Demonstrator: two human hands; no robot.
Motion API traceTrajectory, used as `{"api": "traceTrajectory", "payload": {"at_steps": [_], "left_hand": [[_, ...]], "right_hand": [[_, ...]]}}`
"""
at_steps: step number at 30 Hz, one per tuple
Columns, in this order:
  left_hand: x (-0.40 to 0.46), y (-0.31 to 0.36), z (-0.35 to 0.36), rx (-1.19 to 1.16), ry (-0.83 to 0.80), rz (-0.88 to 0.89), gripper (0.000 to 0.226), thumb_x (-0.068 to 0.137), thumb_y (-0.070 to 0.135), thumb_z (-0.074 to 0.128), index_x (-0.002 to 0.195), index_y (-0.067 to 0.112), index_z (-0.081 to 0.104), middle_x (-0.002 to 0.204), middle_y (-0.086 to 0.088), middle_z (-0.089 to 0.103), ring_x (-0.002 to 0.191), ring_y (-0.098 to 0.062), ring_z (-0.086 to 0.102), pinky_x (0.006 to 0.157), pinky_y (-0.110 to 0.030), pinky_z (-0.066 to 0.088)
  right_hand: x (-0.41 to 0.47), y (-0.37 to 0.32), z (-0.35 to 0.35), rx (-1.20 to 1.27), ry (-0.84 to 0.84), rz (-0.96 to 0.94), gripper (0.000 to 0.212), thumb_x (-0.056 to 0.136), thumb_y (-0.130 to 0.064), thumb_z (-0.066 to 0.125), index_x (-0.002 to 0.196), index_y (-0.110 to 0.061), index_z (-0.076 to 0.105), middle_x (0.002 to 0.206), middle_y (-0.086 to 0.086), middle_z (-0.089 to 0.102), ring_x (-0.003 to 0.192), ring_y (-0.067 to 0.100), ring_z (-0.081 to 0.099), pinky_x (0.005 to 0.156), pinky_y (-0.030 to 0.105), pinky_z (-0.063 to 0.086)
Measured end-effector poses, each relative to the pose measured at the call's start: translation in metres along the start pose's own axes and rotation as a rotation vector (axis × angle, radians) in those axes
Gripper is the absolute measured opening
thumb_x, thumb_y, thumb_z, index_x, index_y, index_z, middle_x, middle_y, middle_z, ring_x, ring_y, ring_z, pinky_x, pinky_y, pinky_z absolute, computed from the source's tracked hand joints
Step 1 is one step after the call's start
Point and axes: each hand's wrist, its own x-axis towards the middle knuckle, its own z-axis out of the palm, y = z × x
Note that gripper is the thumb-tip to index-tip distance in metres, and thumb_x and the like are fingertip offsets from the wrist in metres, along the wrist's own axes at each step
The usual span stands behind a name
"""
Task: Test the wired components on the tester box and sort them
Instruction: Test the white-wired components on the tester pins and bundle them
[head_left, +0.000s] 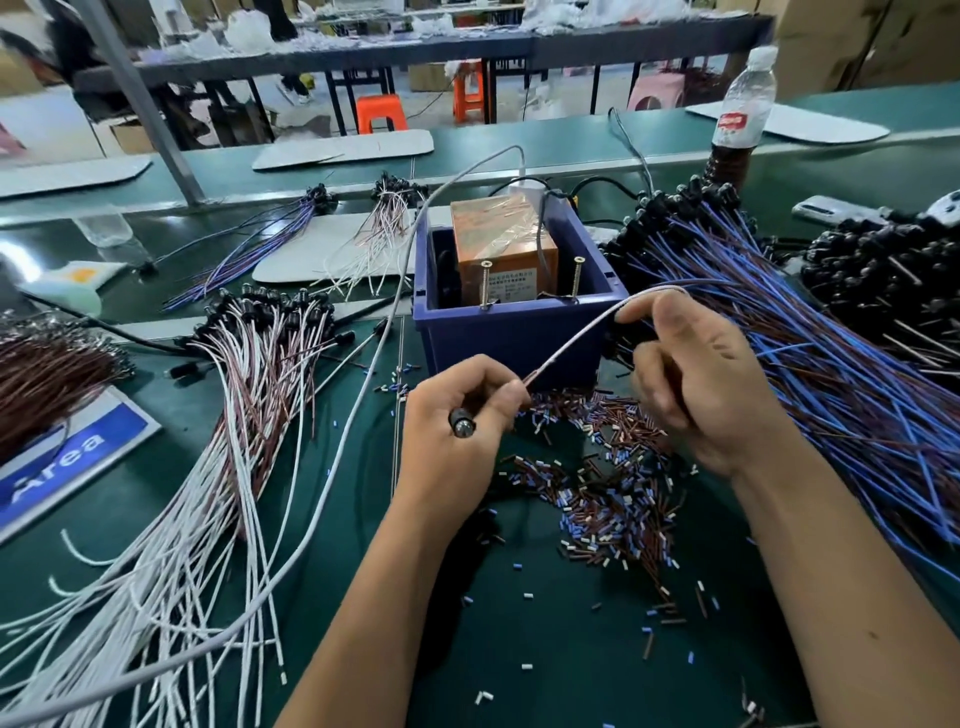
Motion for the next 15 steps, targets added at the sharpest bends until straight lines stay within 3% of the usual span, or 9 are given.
{"api": "traceTrajectory", "payload": {"at_steps": [5, 7, 10, 12, 15], "left_hand": [[0.0003, -0.0009, 0.0027, -0.141, -0.144, -0.073, 0.015, 0.091, 0.025, 0.065, 0.077, 0.020, 0.071, 0.061, 0.004, 0.059, 0.053, -0.006, 0.045, 0.054, -0.014, 0.034], [0.0006, -0.0006, 0.0025, -0.190, -0.169, -0.087, 0.016, 0.091, 0.025, 0.065, 0.077, 0.020, 0.072, 0.061, 0.003, 0.059, 0.051, -0.005, 0.044, 0.052, -0.014, 0.033], [-0.0004, 0.0007, 0.0032, -0.234, -0.188, -0.096, 0.018, 0.093, 0.019, 0.064, 0.077, 0.021, 0.072, 0.061, 0.002, 0.060, 0.050, -0.002, 0.044, 0.052, -0.011, 0.033], [-0.0015, 0.0006, 0.0039, -0.208, -0.213, -0.106, 0.019, 0.094, 0.015, 0.064, 0.077, 0.019, 0.072, 0.061, 0.002, 0.063, 0.051, -0.001, 0.049, 0.054, -0.010, 0.036], [-0.0022, 0.0023, 0.0062, -0.101, -0.275, -0.118, 0.016, 0.094, 0.016, 0.065, 0.080, 0.016, 0.073, 0.065, 0.002, 0.068, 0.057, -0.003, 0.055, 0.060, -0.014, 0.041]], "right_hand": [[0.0022, -0.0050, -0.0041, 0.178, 0.167, -0.024, 0.030, 0.104, -0.033, 0.053, 0.086, -0.014, 0.069, 0.053, -0.003, 0.042, 0.040, 0.008, 0.029, 0.038, 0.019, 0.022], [0.0033, -0.0069, -0.0068, 0.258, 0.225, 0.039, 0.031, 0.102, -0.038, 0.055, 0.086, -0.015, 0.069, 0.056, -0.004, 0.046, 0.041, 0.008, 0.033, 0.038, 0.018, 0.025], [0.0033, -0.0043, -0.0037, 0.192, 0.278, 0.139, 0.038, 0.092, -0.051, 0.061, 0.085, -0.016, 0.074, 0.058, -0.002, 0.052, 0.040, 0.009, 0.038, 0.038, 0.017, 0.028], [0.0024, -0.0023, -0.0013, 0.164, 0.288, 0.173, 0.033, 0.091, -0.048, 0.065, 0.078, -0.020, 0.077, 0.060, -0.002, 0.055, 0.040, 0.008, 0.039, 0.036, 0.017, 0.028], [0.0042, -0.0037, -0.0024, 0.329, 0.316, 0.181, 0.026, 0.098, -0.034, 0.062, 0.079, -0.019, 0.071, 0.060, -0.006, 0.052, 0.040, 0.004, 0.037, 0.034, 0.015, 0.028]]}}
